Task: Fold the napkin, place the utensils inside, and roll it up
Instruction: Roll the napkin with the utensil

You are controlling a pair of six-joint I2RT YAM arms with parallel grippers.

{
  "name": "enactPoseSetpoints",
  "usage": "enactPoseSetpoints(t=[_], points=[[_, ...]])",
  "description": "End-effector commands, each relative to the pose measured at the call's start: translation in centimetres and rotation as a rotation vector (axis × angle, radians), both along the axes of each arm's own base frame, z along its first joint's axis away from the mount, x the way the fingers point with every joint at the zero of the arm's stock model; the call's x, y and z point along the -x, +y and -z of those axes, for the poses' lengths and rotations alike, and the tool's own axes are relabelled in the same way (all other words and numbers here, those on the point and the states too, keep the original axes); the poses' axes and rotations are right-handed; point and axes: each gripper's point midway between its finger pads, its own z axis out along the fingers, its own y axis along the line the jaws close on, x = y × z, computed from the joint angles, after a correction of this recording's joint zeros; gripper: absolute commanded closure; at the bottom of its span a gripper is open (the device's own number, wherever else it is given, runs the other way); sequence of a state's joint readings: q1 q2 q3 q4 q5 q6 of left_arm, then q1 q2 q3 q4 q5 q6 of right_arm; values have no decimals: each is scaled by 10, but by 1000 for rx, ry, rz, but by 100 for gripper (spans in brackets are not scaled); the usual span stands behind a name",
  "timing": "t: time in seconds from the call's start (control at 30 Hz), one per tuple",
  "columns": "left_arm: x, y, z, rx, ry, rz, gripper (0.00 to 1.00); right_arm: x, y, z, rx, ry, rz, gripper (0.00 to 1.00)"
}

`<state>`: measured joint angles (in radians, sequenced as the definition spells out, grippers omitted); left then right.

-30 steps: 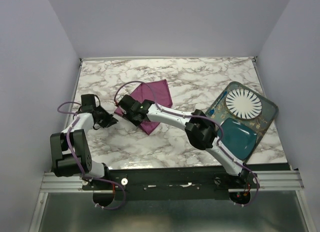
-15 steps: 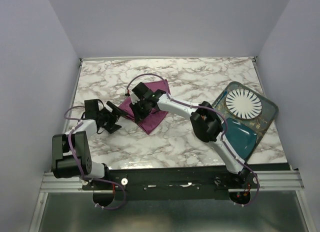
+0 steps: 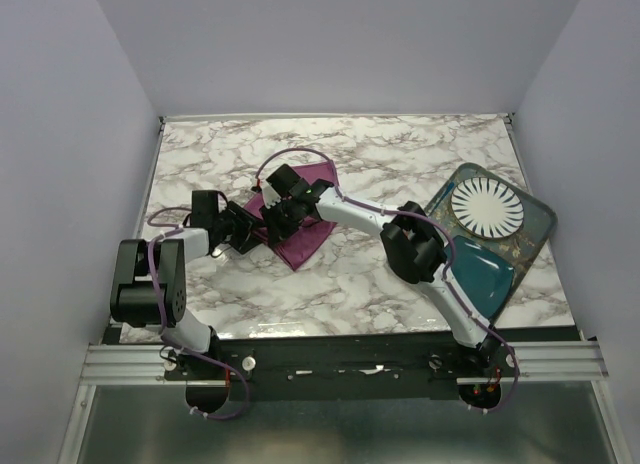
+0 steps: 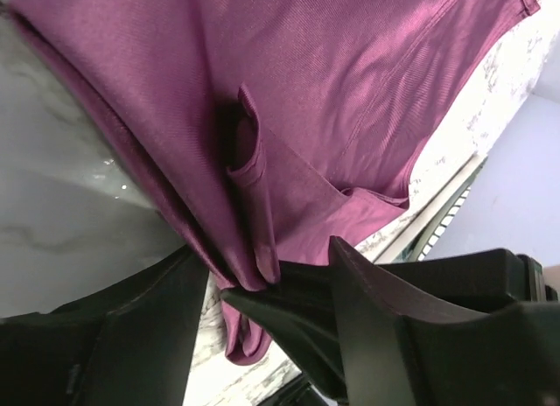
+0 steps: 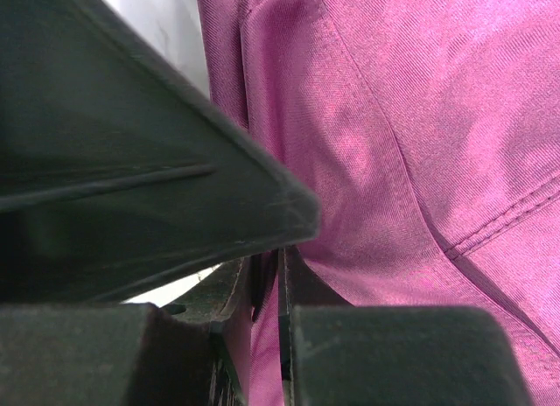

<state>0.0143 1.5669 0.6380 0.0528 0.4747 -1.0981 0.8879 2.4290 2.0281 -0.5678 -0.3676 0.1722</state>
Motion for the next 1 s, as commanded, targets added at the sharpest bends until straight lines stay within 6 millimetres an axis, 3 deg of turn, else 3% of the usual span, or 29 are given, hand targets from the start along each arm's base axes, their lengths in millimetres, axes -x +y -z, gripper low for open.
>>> enactPoseSetpoints(t=[0.0,0.07,0.17,0.23,0.33,0.4,0.47,0.53,0.67,0.77,0.83,0.87,0.97], points=[[12,24,37,-165,135,-64,42,13,-11,15,44,54,-6,99],[17,14,39,-192,142,-26,47,13,-10,14,37,59,-9,99],[19,14,41,-224,135,-14,51,15,-9,14,32,66,-12,99],[20,15,43,-236,134,-10,63,16,-8,13,21,67,-26,99],[17,17,42,-250,115,-5,66,16,-8,12,19,61,-35,99],[17,17,40,-256,113,-6,90,16,-9,12,19,59,-41,99],[18,19,39,-269,120,-6,99,16,-9,10,20,48,-45,100],[18,19,36,-269,125,-11,100,16,-11,6,25,40,-48,99],[17,15,32,-274,172,16,100,12,-16,-8,47,-1,-40,71],[19,12,29,-286,190,21,100,8,-22,-25,85,-89,-30,53],[18,11,27,-281,196,22,100,10,-25,-28,118,-136,-38,48],[17,10,24,-280,197,26,100,9,-26,-36,117,-158,-34,38],[17,12,22,-289,202,28,100,9,-29,-34,143,-210,-27,34]])
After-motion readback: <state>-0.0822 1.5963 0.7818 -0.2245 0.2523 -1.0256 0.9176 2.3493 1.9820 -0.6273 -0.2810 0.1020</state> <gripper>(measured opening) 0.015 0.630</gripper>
